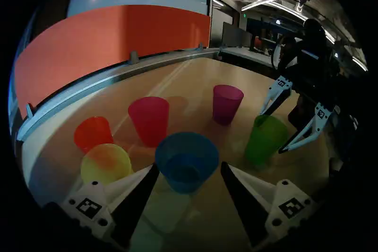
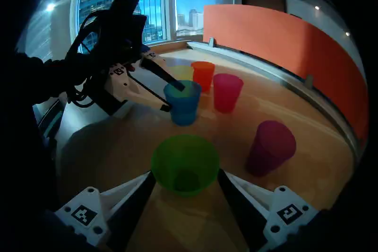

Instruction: Pour water

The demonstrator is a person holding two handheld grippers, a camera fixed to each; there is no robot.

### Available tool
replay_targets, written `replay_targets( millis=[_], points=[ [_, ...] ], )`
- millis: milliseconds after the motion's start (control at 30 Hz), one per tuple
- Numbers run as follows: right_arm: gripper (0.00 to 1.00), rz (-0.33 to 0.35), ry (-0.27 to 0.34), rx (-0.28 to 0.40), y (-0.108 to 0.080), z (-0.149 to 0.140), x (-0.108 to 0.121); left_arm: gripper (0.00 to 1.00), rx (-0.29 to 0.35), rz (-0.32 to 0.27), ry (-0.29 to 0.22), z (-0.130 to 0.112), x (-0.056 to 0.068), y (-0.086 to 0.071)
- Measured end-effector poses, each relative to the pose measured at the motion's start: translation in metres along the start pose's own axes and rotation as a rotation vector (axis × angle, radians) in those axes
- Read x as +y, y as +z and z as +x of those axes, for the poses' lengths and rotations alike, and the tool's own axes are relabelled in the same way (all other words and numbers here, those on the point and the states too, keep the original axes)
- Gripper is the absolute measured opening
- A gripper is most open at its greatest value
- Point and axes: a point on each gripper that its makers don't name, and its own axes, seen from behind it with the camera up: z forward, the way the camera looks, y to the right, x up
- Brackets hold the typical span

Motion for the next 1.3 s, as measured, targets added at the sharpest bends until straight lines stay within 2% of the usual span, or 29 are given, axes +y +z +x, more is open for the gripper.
replay_targets(
  millis=[433, 600, 1300],
  points=[
    [0.99, 0.005, 0.001, 0.002, 0.003, 0.003, 0.0, 0.97, -0.021, 0.014, 0.004, 0.001, -0.003, 0.01],
    [0.99, 0.006, 0.0, 0.003, 0.003, 0.003, -0.001, 0.89, -0.017, 0.016, -0.015, 0.002, -0.004, 0.013],
    [0.99, 0.001, 0.001, 0.014, 0.015, 0.005, -0.002, 0.87, -0.018, 0.013, -0.002, 0.0, -0.002, 0.011]
  ],
)
